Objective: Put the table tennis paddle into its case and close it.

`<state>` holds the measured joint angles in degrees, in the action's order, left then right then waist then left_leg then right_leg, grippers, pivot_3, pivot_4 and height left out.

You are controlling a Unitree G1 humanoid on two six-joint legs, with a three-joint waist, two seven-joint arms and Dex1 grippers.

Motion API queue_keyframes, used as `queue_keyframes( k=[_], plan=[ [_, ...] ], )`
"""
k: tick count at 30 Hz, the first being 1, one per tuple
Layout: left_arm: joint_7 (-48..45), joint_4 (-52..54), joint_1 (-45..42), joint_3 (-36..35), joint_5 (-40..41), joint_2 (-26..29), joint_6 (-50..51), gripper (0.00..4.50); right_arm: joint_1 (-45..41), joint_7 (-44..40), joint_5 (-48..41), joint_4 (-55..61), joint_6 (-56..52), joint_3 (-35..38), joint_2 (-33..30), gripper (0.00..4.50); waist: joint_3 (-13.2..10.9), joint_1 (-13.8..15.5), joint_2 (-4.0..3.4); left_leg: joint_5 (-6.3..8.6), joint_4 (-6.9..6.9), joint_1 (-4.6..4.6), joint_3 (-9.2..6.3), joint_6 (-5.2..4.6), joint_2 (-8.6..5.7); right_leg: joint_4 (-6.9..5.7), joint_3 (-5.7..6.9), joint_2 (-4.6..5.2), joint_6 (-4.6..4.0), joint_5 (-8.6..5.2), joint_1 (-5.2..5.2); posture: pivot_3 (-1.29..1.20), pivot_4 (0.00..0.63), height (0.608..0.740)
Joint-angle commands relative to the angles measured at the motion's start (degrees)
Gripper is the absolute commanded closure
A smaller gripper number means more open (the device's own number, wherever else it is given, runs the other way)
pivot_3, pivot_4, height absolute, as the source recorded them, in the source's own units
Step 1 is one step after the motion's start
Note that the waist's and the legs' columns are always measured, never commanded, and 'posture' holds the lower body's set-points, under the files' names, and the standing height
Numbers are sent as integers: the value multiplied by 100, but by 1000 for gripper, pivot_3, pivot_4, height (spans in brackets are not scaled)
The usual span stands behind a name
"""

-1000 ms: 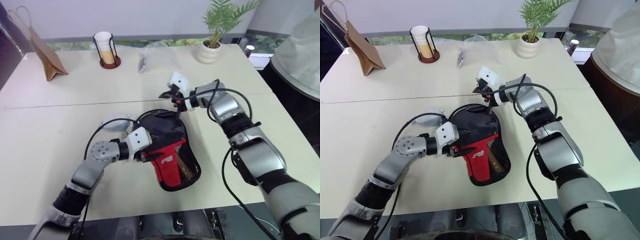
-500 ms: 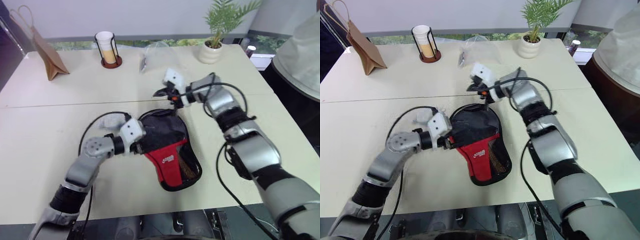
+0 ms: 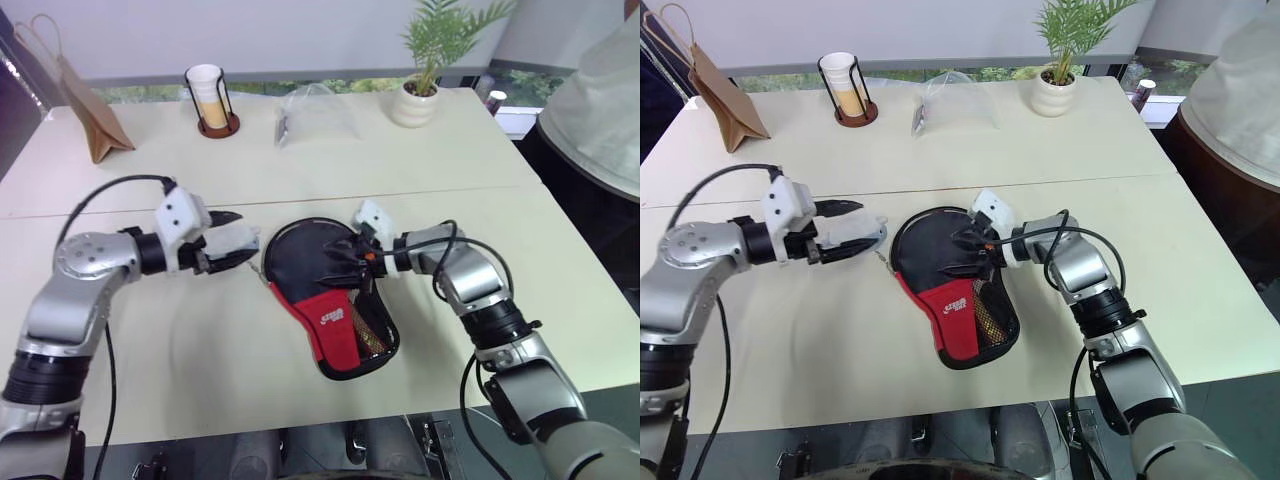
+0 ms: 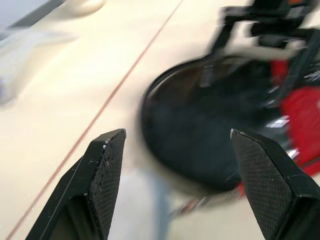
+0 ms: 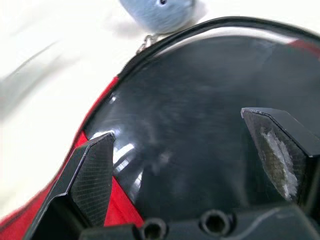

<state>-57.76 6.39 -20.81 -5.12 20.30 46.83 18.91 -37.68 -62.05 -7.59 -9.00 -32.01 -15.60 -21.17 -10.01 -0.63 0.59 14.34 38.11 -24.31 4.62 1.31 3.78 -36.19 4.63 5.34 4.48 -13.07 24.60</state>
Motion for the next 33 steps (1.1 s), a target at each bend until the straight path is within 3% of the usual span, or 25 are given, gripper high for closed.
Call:
queue_keyframes(
  k=[1,11,18,22,33],
  plan=[
    [-282,-408,-165,-200,-154,286,-517,1043,17,145,-36,249,127,-77,95,64,0,-5,0,0,0,-2,0,0,0,2,0,0,0,0,0,0,150,740],
    [-1347,-1957,-546,20,-416,657,-1612,1043,123,345,593,-355,1016,-662,33,64,1,-14,1,0,-1,-3,5,0,1,0,0,0,0,0,4,0,150,740],
    [-1687,-3063,-1141,381,-833,487,-2296,1043,159,335,617,-352,1054,-699,30,64,4,-11,4,0,0,-1,6,1,1,-1,0,-1,0,0,2,0,150,740],
    [-1802,-3584,-1463,590,-985,237,-2518,44,140,362,642,-375,1058,-716,40,0,6,-10,5,-1,0,0,7,1,1,-2,0,-1,0,0,1,0,150,740],
    [-1595,-4939,-2204,1073,-1728,-355,-3459,44,83,419,662,-392,1015,-708,17,0,7,-9,8,-1,3,1,7,0,0,-5,0,-1,1,1,-1,0,150,740]
  ],
)
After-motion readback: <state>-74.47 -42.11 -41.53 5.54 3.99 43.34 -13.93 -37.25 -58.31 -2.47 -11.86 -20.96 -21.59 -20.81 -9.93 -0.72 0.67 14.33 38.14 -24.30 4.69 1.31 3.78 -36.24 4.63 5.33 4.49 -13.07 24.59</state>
